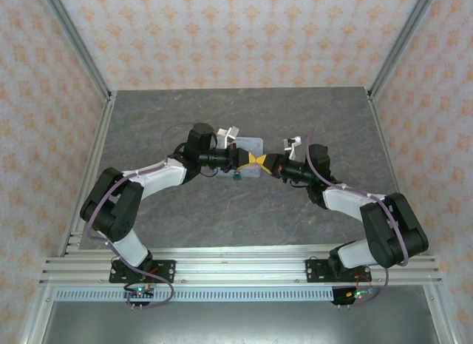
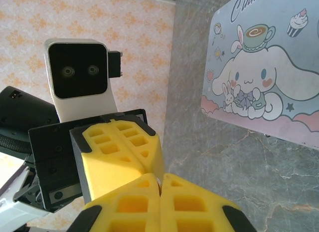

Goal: Unlock the padlock with the key

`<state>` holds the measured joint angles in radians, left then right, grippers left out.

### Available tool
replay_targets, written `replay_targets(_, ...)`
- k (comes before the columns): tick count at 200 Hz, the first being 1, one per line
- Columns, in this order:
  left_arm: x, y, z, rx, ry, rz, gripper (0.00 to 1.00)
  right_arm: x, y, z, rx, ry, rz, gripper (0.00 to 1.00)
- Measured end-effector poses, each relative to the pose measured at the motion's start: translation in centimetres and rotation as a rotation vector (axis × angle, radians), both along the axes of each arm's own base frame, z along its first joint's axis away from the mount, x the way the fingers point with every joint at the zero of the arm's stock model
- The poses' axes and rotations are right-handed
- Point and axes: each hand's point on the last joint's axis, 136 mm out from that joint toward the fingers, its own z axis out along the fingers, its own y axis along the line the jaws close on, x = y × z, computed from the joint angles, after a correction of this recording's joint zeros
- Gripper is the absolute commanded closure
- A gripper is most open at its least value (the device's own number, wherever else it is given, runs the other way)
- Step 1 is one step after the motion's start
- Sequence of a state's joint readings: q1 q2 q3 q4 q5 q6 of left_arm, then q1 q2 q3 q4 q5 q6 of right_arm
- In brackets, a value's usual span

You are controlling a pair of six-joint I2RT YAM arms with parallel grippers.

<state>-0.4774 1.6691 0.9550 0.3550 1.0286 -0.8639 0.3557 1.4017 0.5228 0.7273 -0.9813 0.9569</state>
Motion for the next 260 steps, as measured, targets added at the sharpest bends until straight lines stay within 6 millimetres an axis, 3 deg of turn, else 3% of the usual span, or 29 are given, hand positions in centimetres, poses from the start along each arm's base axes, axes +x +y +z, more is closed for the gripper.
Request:
replay_targets(33, -0.1, -0.1, -0.1, -0.001, 0.002, -0.008, 1.00, -0.2, -0.2, -0.2, 0.004, 0.001, 0.002, 1.00)
replay_targets(55, 0.3, 0.1, -0.3, 0.006, 0.005, 0.015, 0.64, -0.3, -0.3, -0.5, 0.003, 0.003, -0.002, 1.00)
replay_targets(71, 1.4, 1.4, -0.8, 0.015, 0.021, 0.093, 0.41, -0.4, -0.6, -0.9, -0.006, 0.012, -0.024, 1.00)
replay_targets(83, 2.0, 2.8, -1.5, 0.029, 0.036, 0.160, 0.31, -0.4, -1.0, -1.4, -0.012, 0.024, -0.051, 1.00)
replay_targets(106, 2.1, 5.1, -2.3, 0.062, 0.035, 0.260, 0.22, -0.1, -1.6, -2.0, -0.018, 0.056, -0.108, 1.00)
replay_targets(148, -0.6, 5.8, -3.6, 0.151, -0.020, 0.302, 0.20, 0.7, -1.6, -3.0, -0.024, 0.107, -0.217, 1.00)
replay_targets(185, -2.7, 5.9, -7.2, 0.291, -0.063, 0.306, 0.24, 0.9, 0.0, -5.3, -0.041, 0.170, -0.271, 1.00)
replay_targets(221, -2.3, 7.3, -10.3, 0.417, -0.099, 0.352, 0.29, 2.2, -0.4, -7.7, -0.046, 0.231, -0.367, 1.00)
replay_targets(260, -1.8, 7.7, -13.1, 0.515, -0.135, 0.347, 0.33, 3.3, -0.8, -8.2, -0.028, 0.235, -0.423, 1.00)
